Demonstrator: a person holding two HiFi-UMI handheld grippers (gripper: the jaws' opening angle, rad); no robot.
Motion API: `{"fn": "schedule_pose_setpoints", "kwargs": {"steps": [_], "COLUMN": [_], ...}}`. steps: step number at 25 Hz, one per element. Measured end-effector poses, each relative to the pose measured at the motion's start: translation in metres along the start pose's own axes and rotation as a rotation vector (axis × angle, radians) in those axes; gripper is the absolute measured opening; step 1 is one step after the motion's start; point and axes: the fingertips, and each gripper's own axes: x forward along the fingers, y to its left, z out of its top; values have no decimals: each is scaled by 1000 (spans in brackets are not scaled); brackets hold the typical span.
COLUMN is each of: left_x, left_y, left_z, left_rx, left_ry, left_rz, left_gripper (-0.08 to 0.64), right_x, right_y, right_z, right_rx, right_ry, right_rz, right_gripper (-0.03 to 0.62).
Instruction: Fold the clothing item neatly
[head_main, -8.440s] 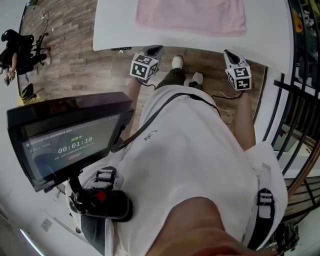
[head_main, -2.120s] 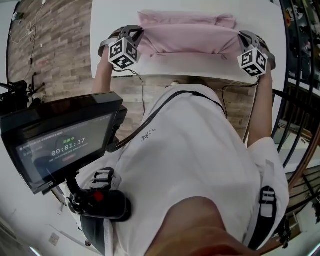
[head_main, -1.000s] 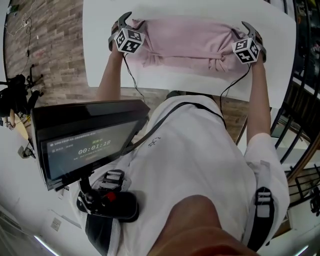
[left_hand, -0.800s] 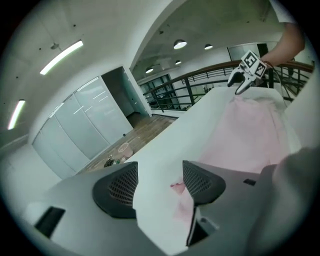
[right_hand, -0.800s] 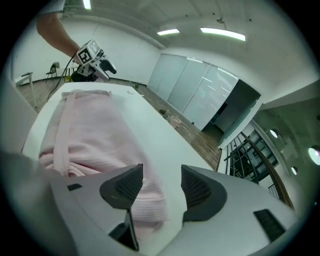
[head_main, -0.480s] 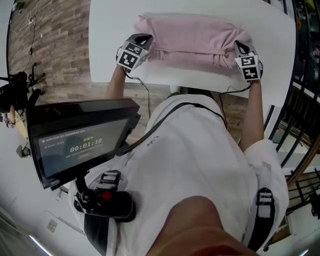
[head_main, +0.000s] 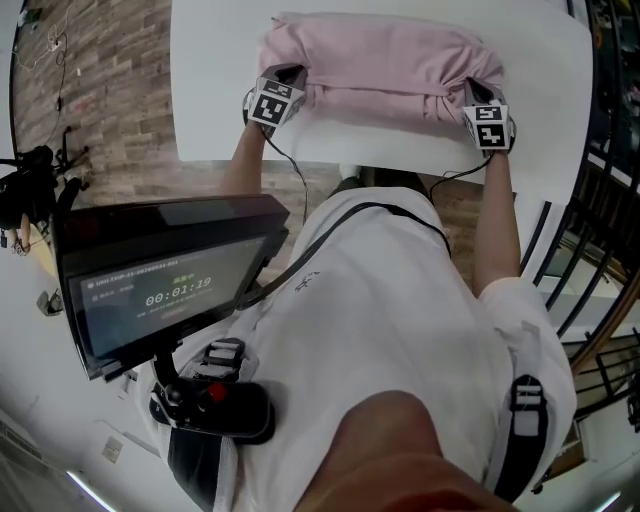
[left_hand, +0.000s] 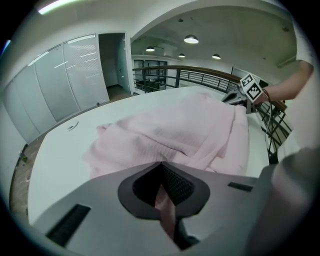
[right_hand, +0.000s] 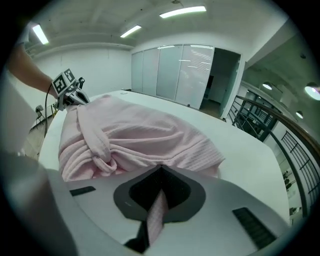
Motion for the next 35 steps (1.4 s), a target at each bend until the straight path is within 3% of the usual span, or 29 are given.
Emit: {"fn": "schedule_pose_setpoints", "kwargs": {"steps": [6, 12, 19, 26, 35], "left_x": [-34, -70, -143, -200, -216], "left_y": [-14, -28, -80, -129, -165], "left_z": [37, 68, 85, 83, 61], "left_rx": [-78, -137, -54, -15, -62], "left_ry": [-74, -205, -408, -547, -569], "left_rz": [41, 26, 4, -61, -89], "left_gripper": [3, 3, 3, 3, 3], "right_x": [-42, -85, -178, -254, -298], "right_y": [-23, -16, 39, 104, 140], "right_z": [19, 60, 97, 89, 54], "right_rx": [19, 89, 153, 184, 225], "right_ry": [-48, -208, -445, -549, -569], "right_rz": [-19, -32, -87, -108, -102], "right_gripper": [3, 3, 3, 3, 3]}}
